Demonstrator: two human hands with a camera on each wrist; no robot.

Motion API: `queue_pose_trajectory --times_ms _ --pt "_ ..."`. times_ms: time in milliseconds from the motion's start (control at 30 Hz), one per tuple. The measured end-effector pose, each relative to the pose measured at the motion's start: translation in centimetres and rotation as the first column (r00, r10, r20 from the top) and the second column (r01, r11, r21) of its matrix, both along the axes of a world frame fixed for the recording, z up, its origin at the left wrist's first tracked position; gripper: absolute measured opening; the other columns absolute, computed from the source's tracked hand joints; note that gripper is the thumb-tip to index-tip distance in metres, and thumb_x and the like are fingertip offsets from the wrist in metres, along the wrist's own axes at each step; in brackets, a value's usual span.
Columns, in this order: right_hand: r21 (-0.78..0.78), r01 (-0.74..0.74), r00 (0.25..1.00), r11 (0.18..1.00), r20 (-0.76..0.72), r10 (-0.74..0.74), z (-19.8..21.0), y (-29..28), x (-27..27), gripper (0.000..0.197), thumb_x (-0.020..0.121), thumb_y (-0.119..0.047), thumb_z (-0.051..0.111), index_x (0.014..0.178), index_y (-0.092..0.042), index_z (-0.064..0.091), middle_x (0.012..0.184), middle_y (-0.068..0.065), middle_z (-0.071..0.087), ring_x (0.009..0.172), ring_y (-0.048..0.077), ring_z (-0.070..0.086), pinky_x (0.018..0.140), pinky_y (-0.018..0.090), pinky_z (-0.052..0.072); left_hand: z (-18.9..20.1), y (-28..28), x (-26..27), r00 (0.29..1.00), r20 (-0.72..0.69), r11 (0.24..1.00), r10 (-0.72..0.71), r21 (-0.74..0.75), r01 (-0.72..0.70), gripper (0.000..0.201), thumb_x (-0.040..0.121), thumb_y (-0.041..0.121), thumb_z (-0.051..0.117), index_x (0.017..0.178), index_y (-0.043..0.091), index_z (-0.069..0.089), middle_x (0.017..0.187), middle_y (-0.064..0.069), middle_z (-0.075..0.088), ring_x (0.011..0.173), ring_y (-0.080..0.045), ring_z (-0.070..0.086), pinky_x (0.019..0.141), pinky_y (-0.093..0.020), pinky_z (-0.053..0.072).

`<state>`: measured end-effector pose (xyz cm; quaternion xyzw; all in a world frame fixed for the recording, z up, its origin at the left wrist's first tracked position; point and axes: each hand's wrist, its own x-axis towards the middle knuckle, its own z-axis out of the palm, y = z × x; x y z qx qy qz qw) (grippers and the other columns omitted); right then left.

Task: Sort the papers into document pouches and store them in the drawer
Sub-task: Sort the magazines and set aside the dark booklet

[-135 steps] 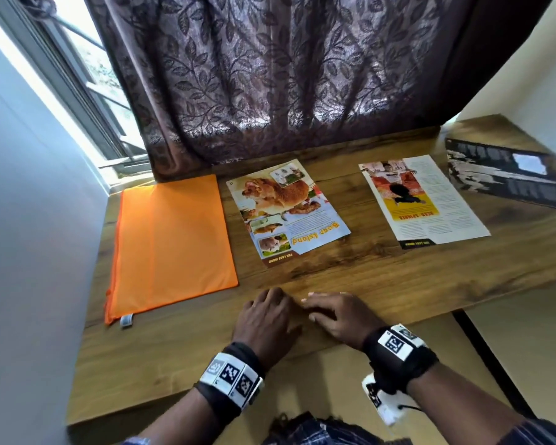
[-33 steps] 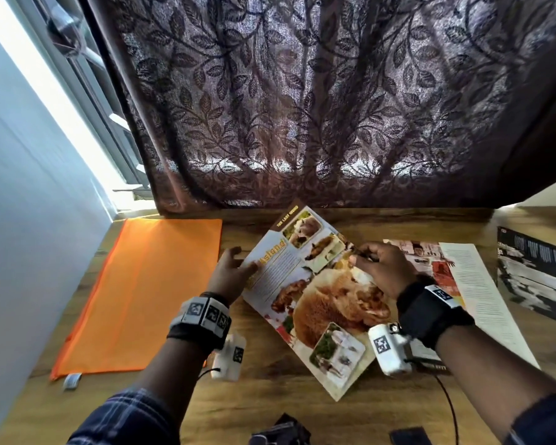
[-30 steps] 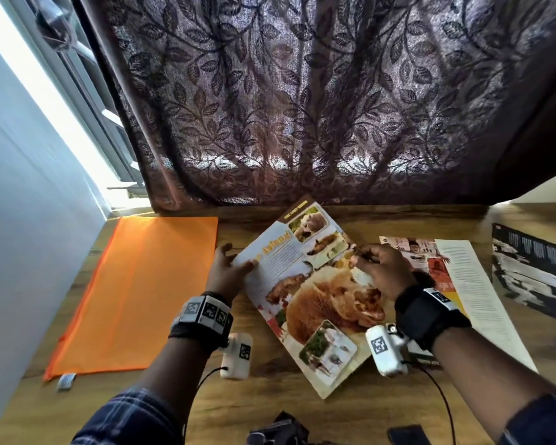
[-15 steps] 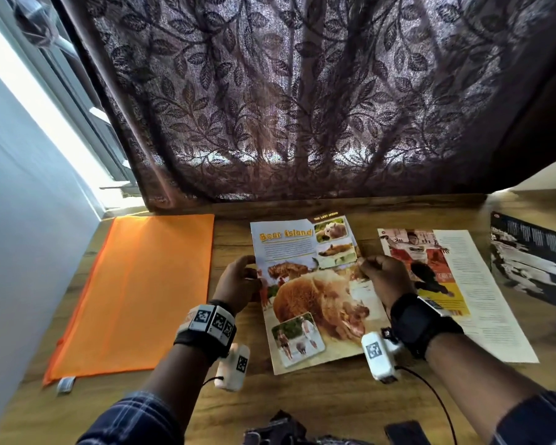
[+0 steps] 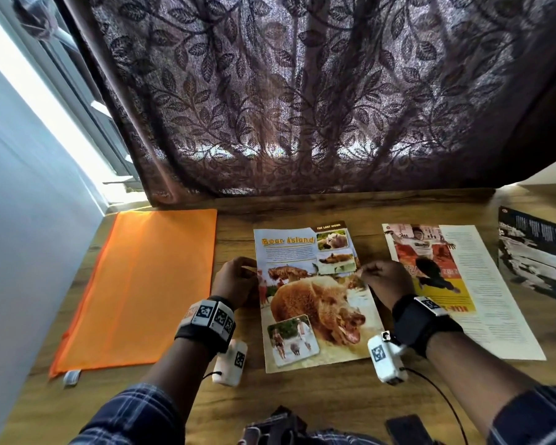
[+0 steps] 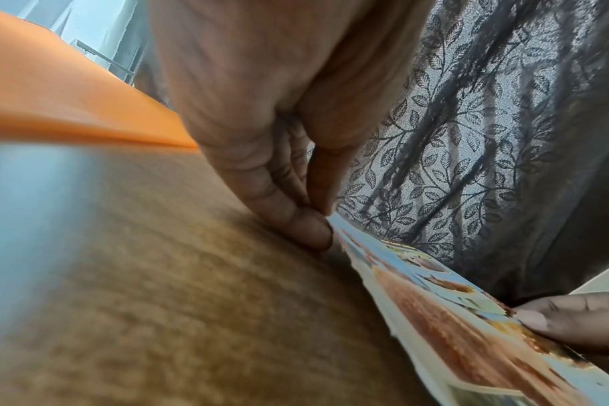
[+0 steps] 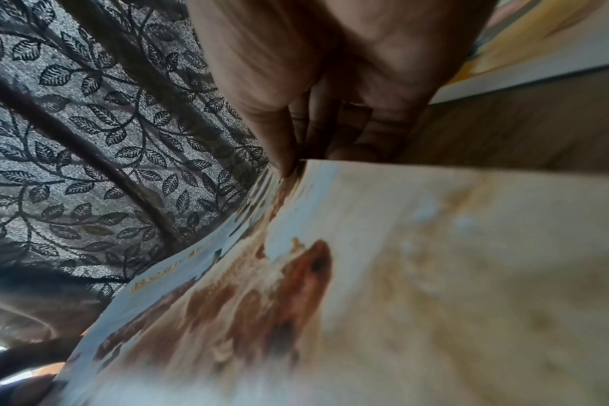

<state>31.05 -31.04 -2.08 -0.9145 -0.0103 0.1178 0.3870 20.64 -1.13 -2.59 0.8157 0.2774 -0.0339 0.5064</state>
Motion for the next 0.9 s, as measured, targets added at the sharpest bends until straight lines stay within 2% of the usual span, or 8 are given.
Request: queue_pose_trajectory --times_ms 67,167,300,400,567,700,800,900 --pt "0.006 0.005 1.0 1.0 -0.013 -0.005 0.0 -0.3 -0.1 0.002 0.082 -0.014 0.075 0.082 -0.016 0.075 0.08 0.002 0.072 0.077 0.022 0.067 0.078 0.036 0.056 0.1 0.0 -0.1 1.0 -0.004 1.0 0.01 0.02 -0.01 0.027 0.088 0.005 0.071 0.114 0.01 0.064 0.084 0.002 0.073 0.069 -0.007 0.07 0.055 -0.022 0.056" --pt "0.037 0.051 0.999 0.998 -0.014 -0.05 0.2 -0.5 -0.4 0.003 0.085 -0.012 0.072 0.085 -0.012 0.075 0.079 0.003 0.074 0.06 0.021 0.069 0.062 0.034 0.058 0.5 0.0 -0.2 0.999 -0.001 0.998 0.038 0.059 -0.038 0.042 0.089 0.013 0.072 0.129 0.009 0.056 0.102 -0.008 0.072 0.086 -0.022 0.07 0.068 -0.034 0.059" --pt "0.122 0.111 0.994 0.986 -0.031 -0.108 0.0 -1.4 -0.7 0.012 0.089 -0.01 0.068 0.078 -0.013 0.071 0.066 0.003 0.073 0.055 0.019 0.069 0.058 0.038 0.061 1.6 -1.1 -0.3 0.995 -0.022 0.905 -0.098 0.415 0.098 0.047 0.089 0.031 0.072 0.13 0.014 0.058 0.127 -0.012 0.061 0.109 -0.03 0.061 0.09 -0.038 0.05" --pt "0.155 0.111 0.994 0.982 -0.03 -0.107 -0.1 -2.6 -0.5 0.015 0.09 -0.012 0.068 0.076 -0.013 0.07 0.064 0.003 0.071 0.054 0.018 0.068 0.057 0.039 0.061 2.9 -3.4 -0.3 0.985 -0.056 0.83 -0.16 0.533 0.165 0.048 0.091 0.038 0.069 0.133 0.02 0.056 0.136 -0.009 0.055 0.121 -0.031 0.054 0.097 -0.038 0.043" --pt "0.082 0.092 0.996 0.992 0.002 -0.092 0.5 -6.6 0.3 0.01 0.087 -0.014 0.07 0.077 -0.014 0.072 0.062 0.001 0.068 0.052 0.018 0.063 0.052 0.029 0.054 4.7 -9.9 0.7 0.954 -0.044 0.812 -0.298 0.514 0.277 0.045 0.093 0.039 0.065 0.132 0.018 0.058 0.141 -0.006 0.054 0.123 -0.026 0.054 0.1 -0.034 0.042" --pt "-0.017 0.165 0.985 0.986 0.054 -0.163 1.7 -11.2 1.3 0.006 0.082 -0.019 0.072 0.077 -0.022 0.072 0.079 0.004 0.069 0.079 0.027 0.066 0.073 0.034 0.054 5.5 -16.7 1.9 0.901 -0.037 0.767 -0.433 0.51 0.39 0.042 0.094 0.037 0.063 0.131 0.018 0.058 0.138 -0.005 0.056 0.124 -0.023 0.054 0.1 -0.031 0.042" --pt "-0.071 0.223 0.974 0.972 0.067 -0.218 2.4 -14.9 2.3 0.003 0.083 -0.021 0.07 0.083 -0.021 0.073 0.093 0.005 0.073 0.091 0.029 0.066 0.074 0.031 0.047 5.3 -21.3 2.7 0.864 -0.043 0.739 -0.502 0.498 0.454 0.039 0.095 0.031 0.062 0.129 0.013 0.06 0.135 -0.009 0.059 0.127 -0.027 0.053 0.101 -0.032 0.041" --pt "-0.141 0.26 0.966 0.955 0.035 -0.257 2.3 -19.3 3.2 0.004 0.081 -0.023 0.068 0.082 -0.027 0.067 0.106 0.005 0.074 0.101 0.031 0.066 0.083 0.034 0.05 5.2 -25.1 3.4 0.846 -0.103 0.715 -0.523 0.488 0.502 0.045 0.098 0.028 0.058 0.139 0.011 0.051 0.145 -0.011 0.051 0.134 -0.029 0.046 0.108 -0.034 0.036"
